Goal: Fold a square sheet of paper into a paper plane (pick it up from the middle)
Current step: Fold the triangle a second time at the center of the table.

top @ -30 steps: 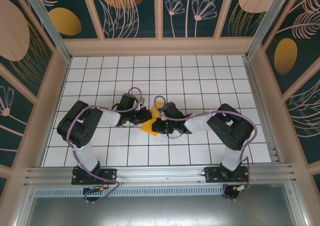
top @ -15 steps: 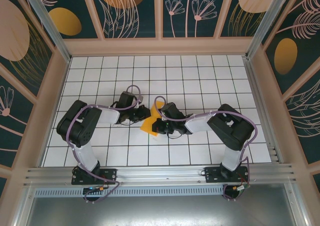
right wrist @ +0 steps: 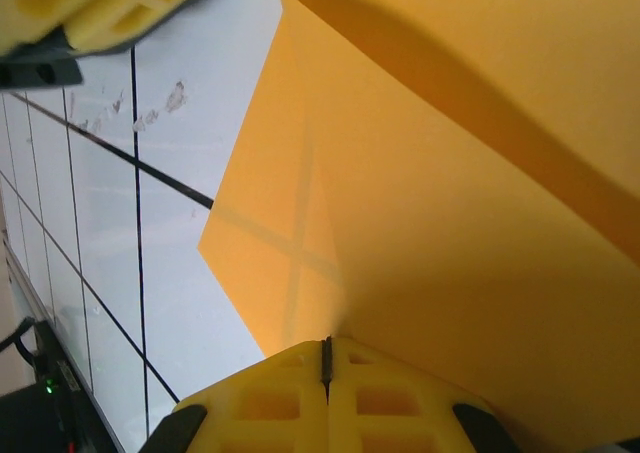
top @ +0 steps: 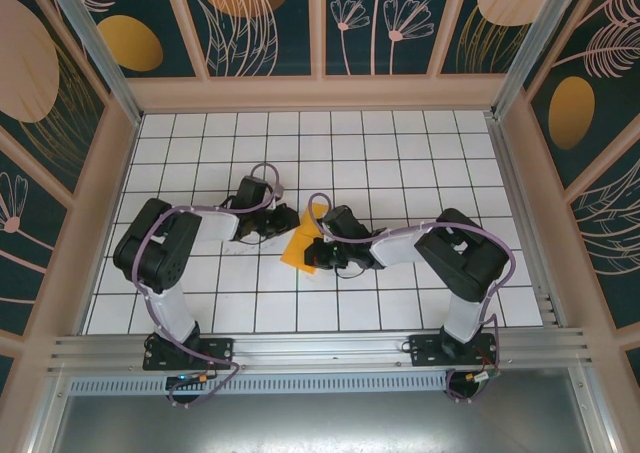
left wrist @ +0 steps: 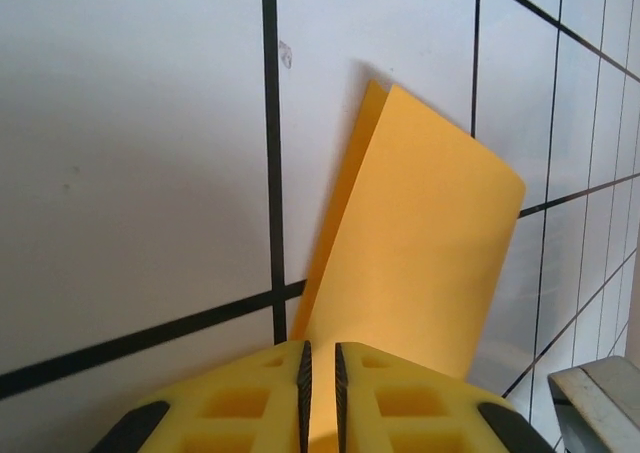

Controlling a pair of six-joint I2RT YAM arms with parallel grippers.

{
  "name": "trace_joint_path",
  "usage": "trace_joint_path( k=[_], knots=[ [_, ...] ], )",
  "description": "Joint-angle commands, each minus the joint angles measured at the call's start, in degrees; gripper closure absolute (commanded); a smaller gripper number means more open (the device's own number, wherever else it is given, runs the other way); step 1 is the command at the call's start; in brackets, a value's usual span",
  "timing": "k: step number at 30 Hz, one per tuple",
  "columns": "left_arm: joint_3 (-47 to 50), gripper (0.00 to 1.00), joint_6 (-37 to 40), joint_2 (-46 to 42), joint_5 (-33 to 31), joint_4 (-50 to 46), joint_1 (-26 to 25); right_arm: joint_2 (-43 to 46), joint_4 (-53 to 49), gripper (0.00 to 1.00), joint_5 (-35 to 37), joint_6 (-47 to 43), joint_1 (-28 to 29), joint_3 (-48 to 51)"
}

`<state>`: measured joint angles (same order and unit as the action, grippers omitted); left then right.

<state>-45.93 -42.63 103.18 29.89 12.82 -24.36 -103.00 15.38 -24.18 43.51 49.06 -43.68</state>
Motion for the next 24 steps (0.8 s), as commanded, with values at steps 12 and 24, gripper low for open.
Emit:
trace_joint_path(
  k=[12,24],
  knots=[
    [6.47,0.82,-1.84,-12.74,5.12,2.14,-2.22,8.33,-23.57,1.0,-4.21,-17.21,-0.63,-2.93],
    [9.2,0.84,-1.32,-11.1,6.48,4.3,-5.17,20.52,-8.12,0.64,5.95,10.08,-4.9,9.26]
  ],
)
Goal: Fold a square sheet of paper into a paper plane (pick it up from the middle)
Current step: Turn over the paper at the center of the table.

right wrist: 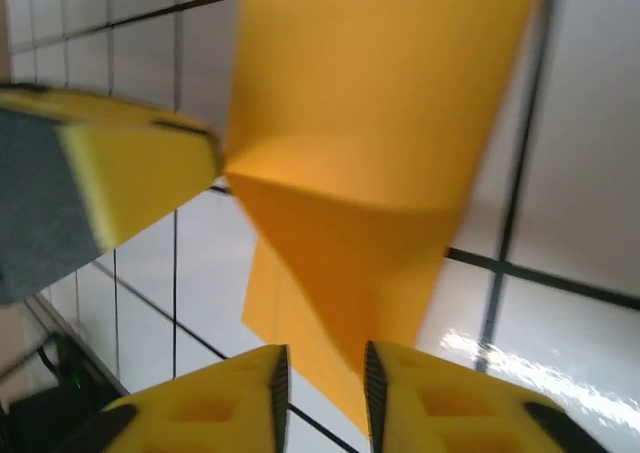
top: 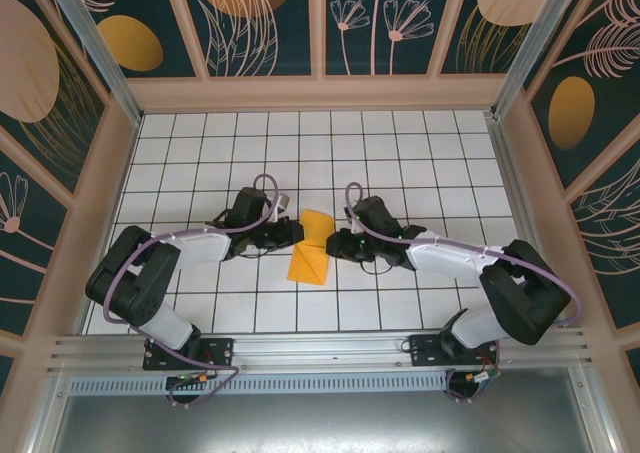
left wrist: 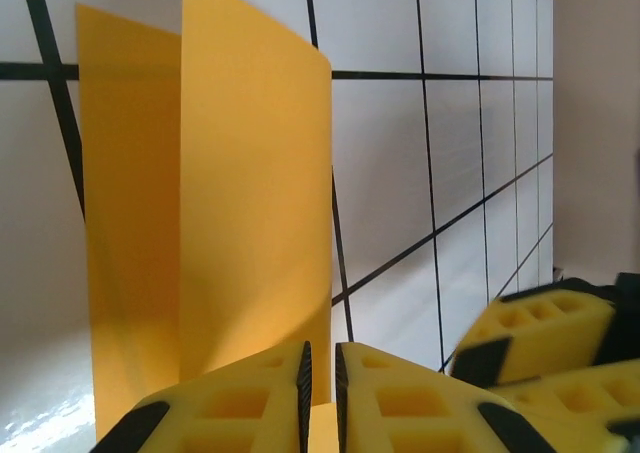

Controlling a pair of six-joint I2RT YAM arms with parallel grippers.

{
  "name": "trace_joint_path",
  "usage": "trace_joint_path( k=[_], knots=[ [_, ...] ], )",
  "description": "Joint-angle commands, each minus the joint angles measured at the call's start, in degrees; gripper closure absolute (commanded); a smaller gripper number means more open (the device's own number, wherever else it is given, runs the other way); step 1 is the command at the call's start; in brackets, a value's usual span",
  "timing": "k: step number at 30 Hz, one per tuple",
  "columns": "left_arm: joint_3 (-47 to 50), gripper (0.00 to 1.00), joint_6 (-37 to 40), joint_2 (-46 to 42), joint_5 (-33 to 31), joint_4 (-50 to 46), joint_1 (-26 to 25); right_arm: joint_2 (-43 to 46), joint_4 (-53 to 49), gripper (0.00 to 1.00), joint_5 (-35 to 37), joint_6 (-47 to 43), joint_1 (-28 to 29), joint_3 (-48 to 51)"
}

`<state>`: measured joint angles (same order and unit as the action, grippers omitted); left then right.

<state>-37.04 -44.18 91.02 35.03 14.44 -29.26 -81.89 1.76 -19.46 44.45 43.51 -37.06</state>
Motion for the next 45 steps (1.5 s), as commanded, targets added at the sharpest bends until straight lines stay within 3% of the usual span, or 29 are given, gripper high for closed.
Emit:
trace_joint_path(
  k=[1,5,13,18,22,25,35,45],
  knots=[
    [0.3,0.84,0.24,1.38,1.25,2.77,-0.25,-1.08,6.35,0.62,1.35,9.82,1.06,2.65],
    [0.03,0.84,0.29,2.69,0.58,2.64,-0.33,-4.64,7.14,0.57,1.23,9.97,3.05,0.35],
    [-0.67,0.84,0.94,4.59,-0.32,1.87,-0.36,-9.85,7.22,0.56,2.13,10.65,4.11,-2.12],
    [-0.93,0.82,0.71,4.06,-0.81,1.77,-0.33,-9.02,5.87,0.56,3.39,10.36,4.13,-2.01],
    [-0.63,0.75,0.39,0.23,-3.06,0.71,-0.32,-6.11,5.07,0.55,5.33,10.27,3.81,-0.93],
    [0.28,0.74,-0.1,-3.11,-4.19,0.44,-0.31,-6.02,6.5,0.55,3.99,10.14,3.52,-0.12],
    [3.29,0.93,-0.71,-2.2,0.39,3.36,-1.02,-6.58,7.03,0.54,4.26,10.75,3.45,0.54],
    [2.0,0.95,-0.55,2.61,0.09,4.25,-1.92,-7.53,7.62,0.54,4.08,10.93,3.43,0.58]
  ],
)
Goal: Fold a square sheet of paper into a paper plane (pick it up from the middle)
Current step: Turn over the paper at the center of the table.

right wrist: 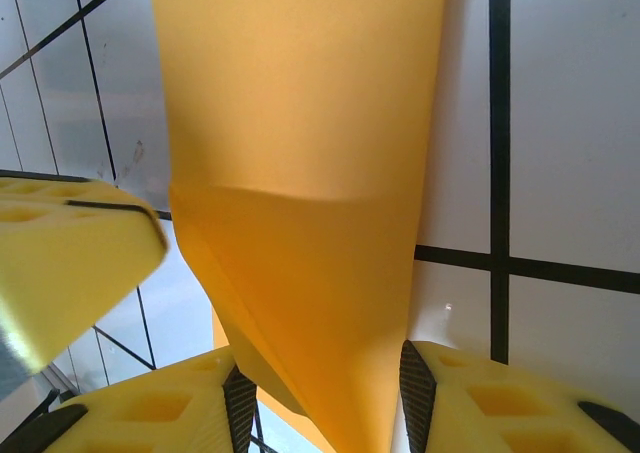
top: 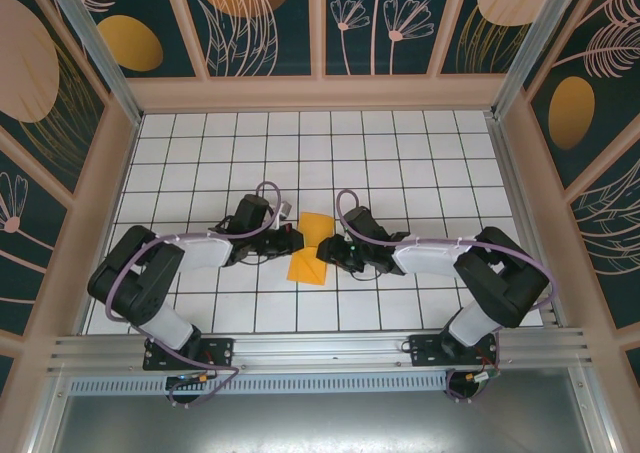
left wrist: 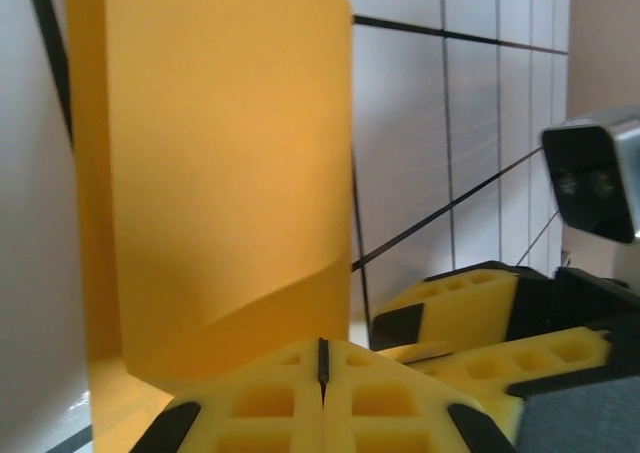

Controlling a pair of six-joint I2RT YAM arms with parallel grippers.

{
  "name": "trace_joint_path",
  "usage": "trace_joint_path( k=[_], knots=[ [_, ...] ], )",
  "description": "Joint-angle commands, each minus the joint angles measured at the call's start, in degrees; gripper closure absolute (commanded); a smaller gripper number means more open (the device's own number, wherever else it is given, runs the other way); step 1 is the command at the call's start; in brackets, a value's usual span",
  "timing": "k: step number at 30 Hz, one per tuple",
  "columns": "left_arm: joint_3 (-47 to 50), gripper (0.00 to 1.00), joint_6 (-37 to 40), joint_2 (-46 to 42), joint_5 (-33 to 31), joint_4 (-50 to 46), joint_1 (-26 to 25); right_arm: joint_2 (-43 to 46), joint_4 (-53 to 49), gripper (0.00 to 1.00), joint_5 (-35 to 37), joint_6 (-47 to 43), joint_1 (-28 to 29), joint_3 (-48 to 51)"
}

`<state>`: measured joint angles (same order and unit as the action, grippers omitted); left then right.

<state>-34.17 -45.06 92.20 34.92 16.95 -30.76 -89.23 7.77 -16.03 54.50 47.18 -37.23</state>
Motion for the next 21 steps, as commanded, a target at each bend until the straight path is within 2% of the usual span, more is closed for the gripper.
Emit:
trace_joint_path(
  k=[1,14,21],
  knots=[
    [-1.03,0.94,0.28,1.91,0.1,1.8,-0.36,-0.32,1.71,0.54,0.56,0.95,-0.24,0.73],
    [-2.3,0.87,0.42,5.66,0.56,3.0,-0.57,-2.71,2.05,0.53,0.31,2.34,-0.29,0.36],
    [-2.48,0.87,0.59,7.2,0.27,2.7,-0.56,-4.05,3.56,0.52,-0.58,2.77,-0.24,0.32]
  ],
)
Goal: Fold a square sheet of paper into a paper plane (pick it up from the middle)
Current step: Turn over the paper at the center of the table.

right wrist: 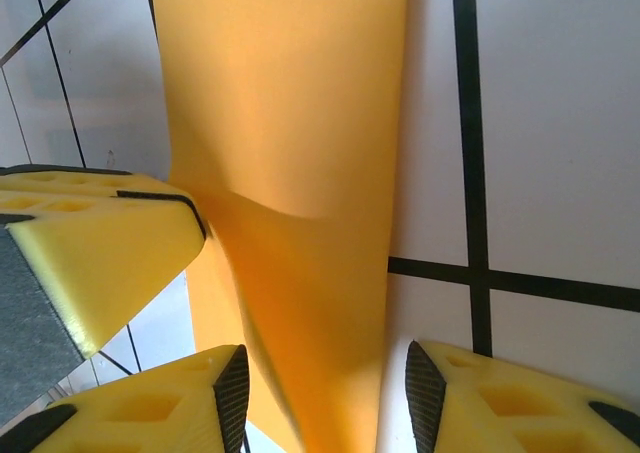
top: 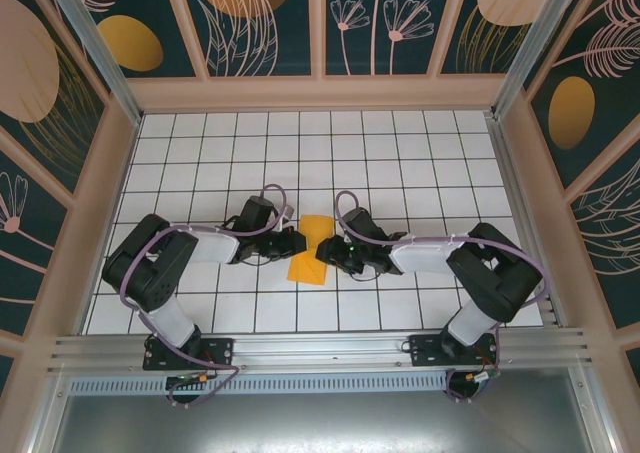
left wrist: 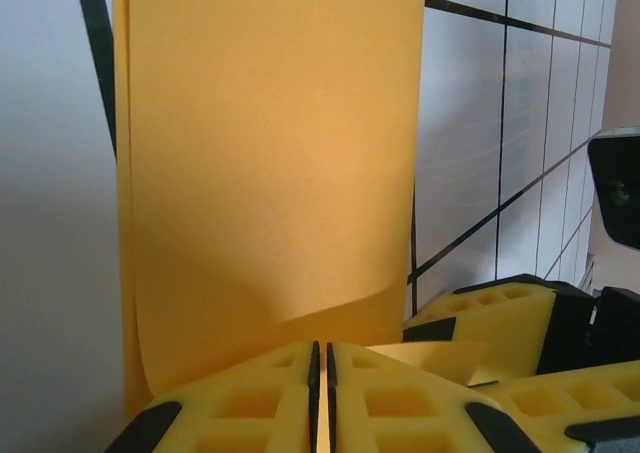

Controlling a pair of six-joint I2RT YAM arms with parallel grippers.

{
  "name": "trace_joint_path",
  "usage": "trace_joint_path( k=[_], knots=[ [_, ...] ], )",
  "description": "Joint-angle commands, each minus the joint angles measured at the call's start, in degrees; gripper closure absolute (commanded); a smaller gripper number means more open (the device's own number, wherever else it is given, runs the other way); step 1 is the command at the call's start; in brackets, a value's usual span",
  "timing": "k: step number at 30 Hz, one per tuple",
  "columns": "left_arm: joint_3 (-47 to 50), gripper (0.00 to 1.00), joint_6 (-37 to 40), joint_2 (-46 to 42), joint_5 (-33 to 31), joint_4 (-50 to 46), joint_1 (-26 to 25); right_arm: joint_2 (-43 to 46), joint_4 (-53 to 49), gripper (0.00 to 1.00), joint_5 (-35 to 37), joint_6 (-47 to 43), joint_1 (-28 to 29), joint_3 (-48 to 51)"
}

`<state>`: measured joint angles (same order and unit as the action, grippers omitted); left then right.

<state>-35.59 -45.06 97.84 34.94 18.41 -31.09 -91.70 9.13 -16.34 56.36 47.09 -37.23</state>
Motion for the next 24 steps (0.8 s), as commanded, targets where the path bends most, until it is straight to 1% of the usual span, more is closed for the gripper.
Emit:
trace_joint_path(
  k=[1,3,6,7,10,13,18,24],
  knots=[
    [-1.14,0.88,0.67,1.56,-0.01,1.02,-0.28,-1.59,2.56,0.54,-0.37,0.86,-0.18,0.31],
    [-1.23,0.88,0.76,1.7,-0.17,0.76,-0.26,-1.52,2.92,0.56,-0.47,0.81,-0.16,0.32],
    [-1.22,0.88,0.85,1.91,-0.2,0.66,-0.24,-1.44,2.92,0.62,-0.36,0.98,-0.16,0.28],
    [-1.32,0.88,0.84,1.96,-0.14,0.72,-0.24,-1.22,2.87,0.62,-0.09,1.3,-0.16,0.41],
    [-1.32,0.88,0.83,1.91,-0.22,0.65,-0.2,-1.15,2.95,0.57,-0.07,1.49,-0.42,0.68],
    [-1.37,0.88,0.81,1.9,-0.31,0.53,-0.26,-1.31,4.65,0.57,-0.72,1.41,-0.42,1.01],
    [-1.28,0.88,0.59,0.99,-0.87,0.42,-0.21,-0.53,9.14,0.61,-2.12,0.86,-0.49,2.63],
    [-1.24,0.88,-0.11,0.68,-1.67,0.65,-0.22,-1.24,12.48,0.63,-2.41,0.62,-0.95,4.29]
  ],
)
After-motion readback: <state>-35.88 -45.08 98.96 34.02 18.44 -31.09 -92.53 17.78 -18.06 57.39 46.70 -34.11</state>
